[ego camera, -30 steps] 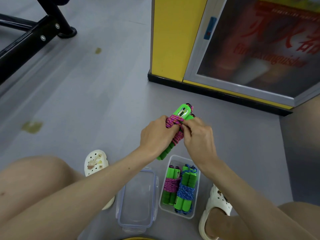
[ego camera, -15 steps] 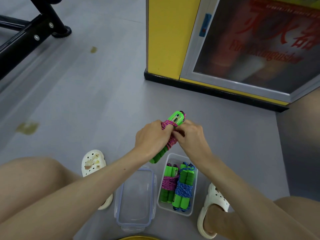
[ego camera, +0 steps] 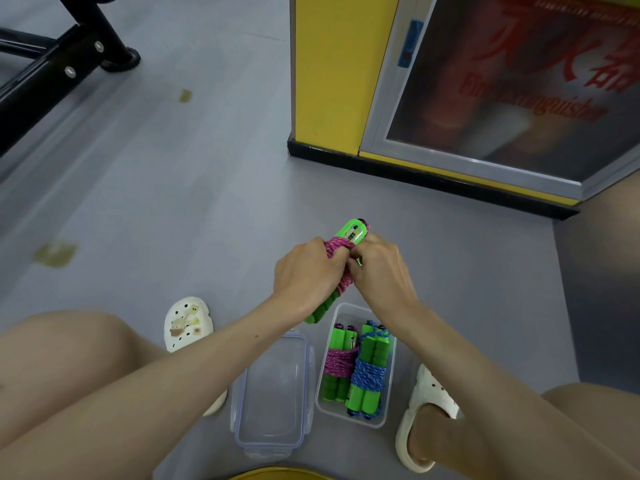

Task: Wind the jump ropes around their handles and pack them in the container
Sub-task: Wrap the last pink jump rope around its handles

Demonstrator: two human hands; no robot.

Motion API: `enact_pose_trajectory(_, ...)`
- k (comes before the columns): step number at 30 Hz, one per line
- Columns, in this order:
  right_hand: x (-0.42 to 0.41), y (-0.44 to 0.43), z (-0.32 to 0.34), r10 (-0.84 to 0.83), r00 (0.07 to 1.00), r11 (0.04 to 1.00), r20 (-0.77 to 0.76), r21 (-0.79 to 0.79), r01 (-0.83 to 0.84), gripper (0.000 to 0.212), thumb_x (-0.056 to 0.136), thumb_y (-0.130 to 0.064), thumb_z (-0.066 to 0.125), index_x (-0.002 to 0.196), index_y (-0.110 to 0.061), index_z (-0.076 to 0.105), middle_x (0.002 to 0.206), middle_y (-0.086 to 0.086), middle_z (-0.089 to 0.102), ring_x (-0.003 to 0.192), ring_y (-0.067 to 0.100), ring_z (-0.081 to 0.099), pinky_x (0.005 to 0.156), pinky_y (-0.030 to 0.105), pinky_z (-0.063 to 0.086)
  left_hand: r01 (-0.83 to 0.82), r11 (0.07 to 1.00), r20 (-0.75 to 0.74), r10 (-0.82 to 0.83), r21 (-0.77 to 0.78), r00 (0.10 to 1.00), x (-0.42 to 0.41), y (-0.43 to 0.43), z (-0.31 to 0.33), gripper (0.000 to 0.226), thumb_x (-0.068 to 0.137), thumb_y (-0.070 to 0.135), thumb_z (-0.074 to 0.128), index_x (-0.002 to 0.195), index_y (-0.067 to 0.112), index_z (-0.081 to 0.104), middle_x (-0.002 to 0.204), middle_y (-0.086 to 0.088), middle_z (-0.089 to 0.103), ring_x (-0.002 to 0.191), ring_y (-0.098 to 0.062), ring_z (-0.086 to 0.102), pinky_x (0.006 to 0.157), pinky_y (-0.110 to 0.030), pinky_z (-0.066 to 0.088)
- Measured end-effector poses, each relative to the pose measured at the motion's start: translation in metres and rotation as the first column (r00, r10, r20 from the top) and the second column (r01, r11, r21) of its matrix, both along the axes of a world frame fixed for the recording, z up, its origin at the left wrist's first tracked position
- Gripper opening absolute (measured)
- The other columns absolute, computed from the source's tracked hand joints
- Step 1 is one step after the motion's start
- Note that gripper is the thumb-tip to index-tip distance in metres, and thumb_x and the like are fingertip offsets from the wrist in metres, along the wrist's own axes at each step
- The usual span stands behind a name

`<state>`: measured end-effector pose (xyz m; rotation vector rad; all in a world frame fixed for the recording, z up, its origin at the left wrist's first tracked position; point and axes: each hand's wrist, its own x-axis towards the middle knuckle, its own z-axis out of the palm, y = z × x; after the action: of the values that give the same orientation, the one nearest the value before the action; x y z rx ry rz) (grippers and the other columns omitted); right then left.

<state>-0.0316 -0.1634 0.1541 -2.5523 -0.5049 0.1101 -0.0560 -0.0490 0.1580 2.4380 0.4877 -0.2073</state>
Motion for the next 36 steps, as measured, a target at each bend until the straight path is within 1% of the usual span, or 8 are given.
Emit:
enact_pose_trajectory(4,0.006,-0.001,-0.006,0.061,0.997,0.994,0.046,0.087,-0.065,0.012,0.082,-0.007,0.058,0.075,0.002,0.064,0.081,0.012,0.057,0.069,0.025,0.052,0.061,0.042,0.044,-0.024,0.999,0.003,0.024,-0.039,1.0,0.0,0.006,0.003,0.033,0.092,0.04,0.04,0.075,0.014,0.051,0.07,-0.001,0.056,0.071,-0.026,0.055,0.062,-0.033,0.036)
enact_pose_trajectory(9,0.004,0.001,0.002,-0.015,0.999,0.941,0.045,0.338,-0.002,0.001,0.078,0.0,0.067,0.079,0.001,0.067,0.076,-0.001,0.046,0.06,0.0,0.039,0.058,0.01,0.033,-0.029,0.999,0.048,0.031,-0.027,0.998,0.004,0.012,0.009,0.033,0.091,0.041,0.041,0.081,0.014,0.056,0.074,-0.001,0.058,0.074,-0.026,0.055,0.063,-0.034,0.035)
enact_pose_trajectory(13,0.0,0.006,0.0,-0.149,0.986,0.906,-0.074,0.39,0.167,0.006,0.085,-0.004,0.064,0.088,-0.004,0.069,0.078,-0.009,0.043,0.069,0.004,0.045,0.072,0.019,0.037,-0.014,1.0,0.1,0.016,-0.018,0.995,0.004,0.009,0.01,0.03,0.092,0.04,0.041,0.083,0.015,0.056,0.072,0.002,0.056,0.07,-0.022,0.054,0.061,-0.033,0.034)
enact_pose_trajectory(18,-0.003,0.011,-0.006,-0.25,0.95,0.933,-0.187,0.216,0.288,0.014,0.09,-0.019,0.06,0.098,-0.013,0.071,0.084,-0.007,0.044,0.084,0.01,0.044,0.09,0.037,0.035,-0.037,0.999,0.088,0.035,0.016,0.995,0.002,0.006,0.005,0.03,0.091,0.039,0.042,0.077,0.015,0.054,0.069,0.001,0.056,0.068,-0.024,0.056,0.061,-0.032,0.037)
enact_pose_trajectory(22,-0.001,0.011,-0.005,-0.233,0.94,0.928,-0.249,0.233,0.292,0.011,0.085,-0.022,0.067,0.089,-0.014,0.074,0.072,-0.014,0.043,0.08,0.012,0.045,0.081,0.037,0.039,-0.04,0.999,0.045,0.039,0.008,0.998,0.0,0.007,0.002,0.032,0.091,0.039,0.042,0.077,0.013,0.055,0.071,-0.002,0.058,0.07,-0.026,0.057,0.061,-0.033,0.038)
enact_pose_trajectory(26,-0.001,0.01,-0.002,-0.234,0.901,0.889,-0.367,0.295,0.351,0.009,0.085,-0.027,0.069,0.077,-0.024,0.068,0.098,-0.004,0.036,0.104,0.019,0.044,0.1,0.045,0.037,-0.015,1.0,0.043,0.016,-0.004,0.999,-0.001,0.011,0.006,0.032,0.091,0.039,0.043,0.08,0.013,0.057,0.07,0.0,0.056,0.067,-0.021,0.054,0.058,-0.031,0.035)
enact_pose_trajectory(31,-0.005,0.003,0.008,-0.131,0.835,0.876,-0.534,0.332,0.35,0.013,0.091,-0.023,0.062,0.086,-0.013,0.069,0.111,0.001,0.028,0.117,0.014,0.027,0.102,0.025,0.025,0.104,0.988,0.123,-0.118,0.114,0.985,-0.002,0.022,0.014,0.031,0.09,0.041,0.045,0.082,0.016,0.06,0.069,0.001,0.058,0.068,-0.022,0.053,0.052,-0.03,0.03)
enact_pose_trajectory(36,-0.011,-0.001,0.014,-0.083,0.799,0.856,-0.596,0.368,0.363,0.013,0.09,-0.022,0.062,0.082,-0.013,0.067,0.108,0.002,0.027,0.113,0.015,0.025,0.1,0.023,0.024,0.194,0.976,0.122,-0.205,0.094,0.971,-0.004,0.03,0.021,0.029,0.09,0.039,0.049,0.095,0.017,0.067,0.079,-0.001,0.063,0.076,-0.022,0.055,0.062,-0.031,0.037)
